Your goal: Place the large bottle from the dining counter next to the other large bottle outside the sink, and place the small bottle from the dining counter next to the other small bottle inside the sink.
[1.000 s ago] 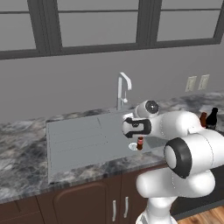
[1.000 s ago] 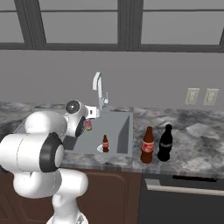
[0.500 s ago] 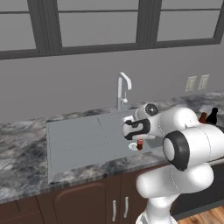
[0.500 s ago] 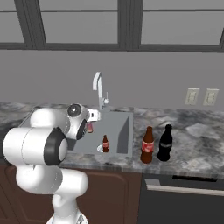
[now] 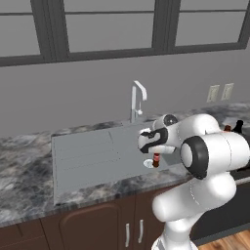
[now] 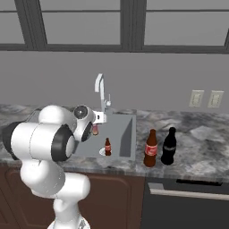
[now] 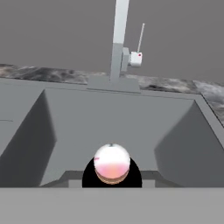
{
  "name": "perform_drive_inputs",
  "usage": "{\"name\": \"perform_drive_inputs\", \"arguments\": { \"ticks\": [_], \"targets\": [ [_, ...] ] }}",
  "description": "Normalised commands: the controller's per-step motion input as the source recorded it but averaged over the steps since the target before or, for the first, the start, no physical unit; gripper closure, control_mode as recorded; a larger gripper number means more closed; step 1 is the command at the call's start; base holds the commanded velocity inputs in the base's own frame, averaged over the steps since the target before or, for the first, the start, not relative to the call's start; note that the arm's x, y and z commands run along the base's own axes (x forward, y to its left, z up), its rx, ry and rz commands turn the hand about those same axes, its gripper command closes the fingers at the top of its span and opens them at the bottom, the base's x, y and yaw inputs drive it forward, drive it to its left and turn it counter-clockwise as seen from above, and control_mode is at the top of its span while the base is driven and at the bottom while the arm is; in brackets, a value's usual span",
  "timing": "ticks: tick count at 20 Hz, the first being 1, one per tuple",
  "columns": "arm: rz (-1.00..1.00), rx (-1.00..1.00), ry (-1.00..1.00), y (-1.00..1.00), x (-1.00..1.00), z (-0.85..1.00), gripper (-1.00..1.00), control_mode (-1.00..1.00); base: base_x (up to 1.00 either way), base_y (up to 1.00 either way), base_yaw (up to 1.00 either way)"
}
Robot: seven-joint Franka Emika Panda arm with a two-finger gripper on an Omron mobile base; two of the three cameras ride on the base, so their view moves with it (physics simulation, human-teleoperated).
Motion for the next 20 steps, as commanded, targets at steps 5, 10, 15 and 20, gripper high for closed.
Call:
{"name": "perform_drive_inputs", "arguments": {
  "ticks": [5, 10, 15, 20],
  "targets": [
    [0.00, 0.00, 0.00, 0.00, 0.18, -0.21, 1.00, -1.00, 0.00, 0.00, 0.00],
    [0.00, 0.00, 0.00, 0.00, 0.04, -0.21, 1.00, -1.00, 0.00, 0.00, 0.00],
    [0.00, 0.00, 0.00, 0.00, 0.00, -0.09, 1.00, -1.00, 0.00, 0.00, 0.00],
    [0.00, 0.00, 0.00, 0.00, 0.00, -0.06, 1.00, -1.00, 0.00, 0.00, 0.00]
  ]
}}
